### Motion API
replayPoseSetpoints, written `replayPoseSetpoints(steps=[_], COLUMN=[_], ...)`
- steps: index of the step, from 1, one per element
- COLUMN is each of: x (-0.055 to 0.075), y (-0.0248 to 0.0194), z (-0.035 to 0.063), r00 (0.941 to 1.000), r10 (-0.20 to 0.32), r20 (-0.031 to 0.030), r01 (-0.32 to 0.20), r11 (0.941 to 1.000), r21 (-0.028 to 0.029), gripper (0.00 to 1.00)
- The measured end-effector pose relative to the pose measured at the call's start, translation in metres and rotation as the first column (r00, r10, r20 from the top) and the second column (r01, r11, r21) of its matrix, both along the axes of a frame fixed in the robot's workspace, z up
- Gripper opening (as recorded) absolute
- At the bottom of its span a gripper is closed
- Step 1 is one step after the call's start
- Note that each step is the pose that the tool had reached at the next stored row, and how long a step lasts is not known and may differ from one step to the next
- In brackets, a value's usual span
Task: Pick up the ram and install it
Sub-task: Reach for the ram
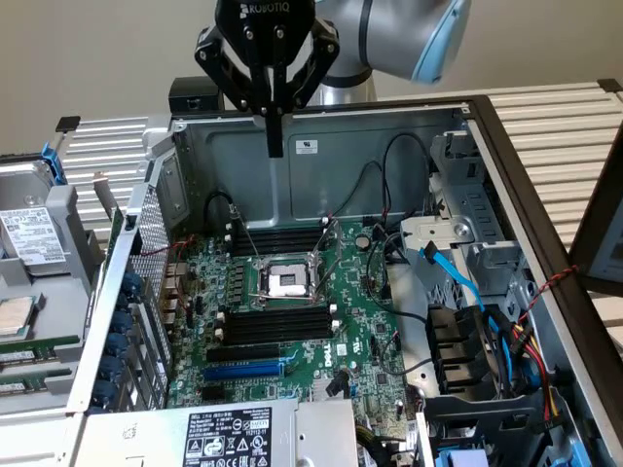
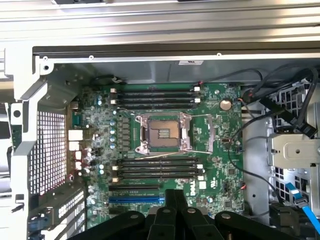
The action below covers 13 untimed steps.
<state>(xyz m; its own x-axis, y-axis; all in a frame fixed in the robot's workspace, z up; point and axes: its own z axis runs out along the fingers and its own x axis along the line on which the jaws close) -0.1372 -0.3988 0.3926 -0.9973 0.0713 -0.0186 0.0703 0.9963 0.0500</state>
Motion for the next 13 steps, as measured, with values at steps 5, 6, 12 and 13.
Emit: replayPoseSetpoints(steps=[5,6,12,13], x=[-0.023,-0.027,-0.055,-0.059], y=[0.0,0.0,0.0,0.0], z=[-0.0003,-0.0004,-0.0016,-0.002], r00=[1.0,1.0,1.0,1.0], r10=[0.0,0.0,0.0,0.0], r20=[-0.0002,-0.0002,-0.0071,-0.0086], r01=[0.0,0.0,0.0,0.0], r11=[1.0,1.0,1.0,1.0], r21=[0.0016,0.0018,0.0021,0.0021], gripper=[0.11,0.11,0.11,0.11])
